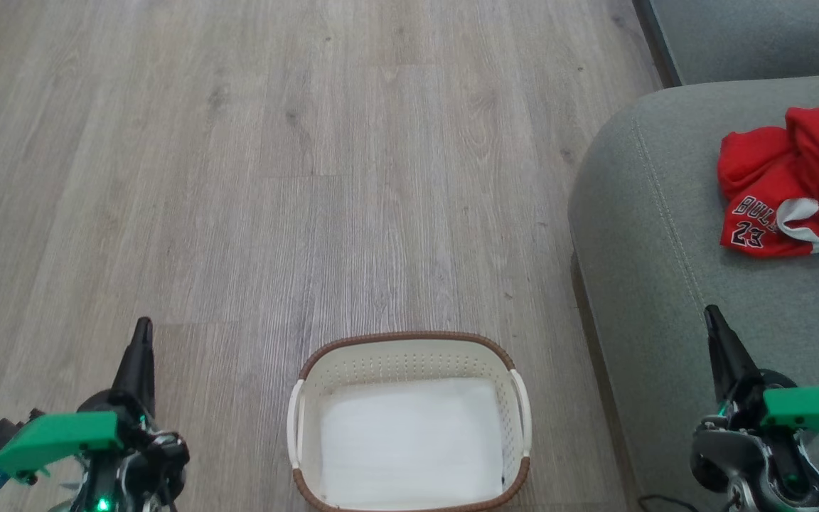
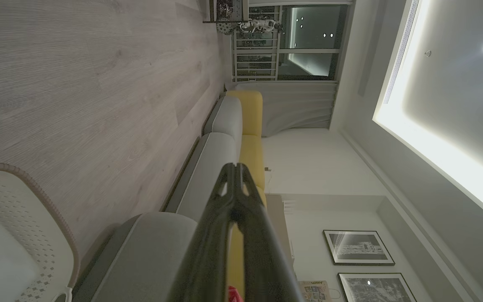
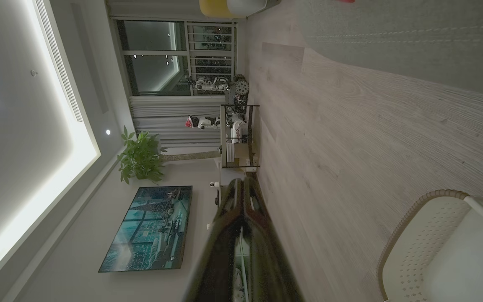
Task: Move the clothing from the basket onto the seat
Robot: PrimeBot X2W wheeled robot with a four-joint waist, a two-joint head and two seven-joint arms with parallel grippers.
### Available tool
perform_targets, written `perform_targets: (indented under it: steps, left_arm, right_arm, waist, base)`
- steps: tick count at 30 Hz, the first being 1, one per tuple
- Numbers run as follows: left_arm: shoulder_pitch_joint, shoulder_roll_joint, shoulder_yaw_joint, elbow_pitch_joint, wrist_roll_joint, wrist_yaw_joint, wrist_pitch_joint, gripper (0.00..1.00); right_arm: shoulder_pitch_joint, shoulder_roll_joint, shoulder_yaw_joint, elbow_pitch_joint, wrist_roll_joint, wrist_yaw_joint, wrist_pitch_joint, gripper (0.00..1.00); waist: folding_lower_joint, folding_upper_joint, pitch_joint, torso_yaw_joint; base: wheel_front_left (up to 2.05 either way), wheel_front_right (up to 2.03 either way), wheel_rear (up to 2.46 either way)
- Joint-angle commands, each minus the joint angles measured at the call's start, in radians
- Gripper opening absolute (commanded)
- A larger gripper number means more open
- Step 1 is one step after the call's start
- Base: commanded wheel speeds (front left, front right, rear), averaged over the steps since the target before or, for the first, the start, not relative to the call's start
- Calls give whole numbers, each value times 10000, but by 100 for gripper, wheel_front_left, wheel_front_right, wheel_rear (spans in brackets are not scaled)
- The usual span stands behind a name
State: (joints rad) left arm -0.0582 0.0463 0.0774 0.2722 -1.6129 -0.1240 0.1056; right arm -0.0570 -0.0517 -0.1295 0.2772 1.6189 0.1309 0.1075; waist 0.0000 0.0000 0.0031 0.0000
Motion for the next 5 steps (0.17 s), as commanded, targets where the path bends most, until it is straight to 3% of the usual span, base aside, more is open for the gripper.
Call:
perform_targets:
  steps: [1,5]
  left_arm:
    - [-499,42,372,-270,50,-67,83,0]
    - [-499,42,372,-270,50,-67,83,0]
  right_arm:
    - [-510,6,159,-324,-102,-2,56,0]
    - [-510,6,158,-324,-102,-2,57,0]
  waist:
    - [0,0,0,0]
    - [0,0,0,0]
  base:
    - [0,0,0]
    - [0,0,0]
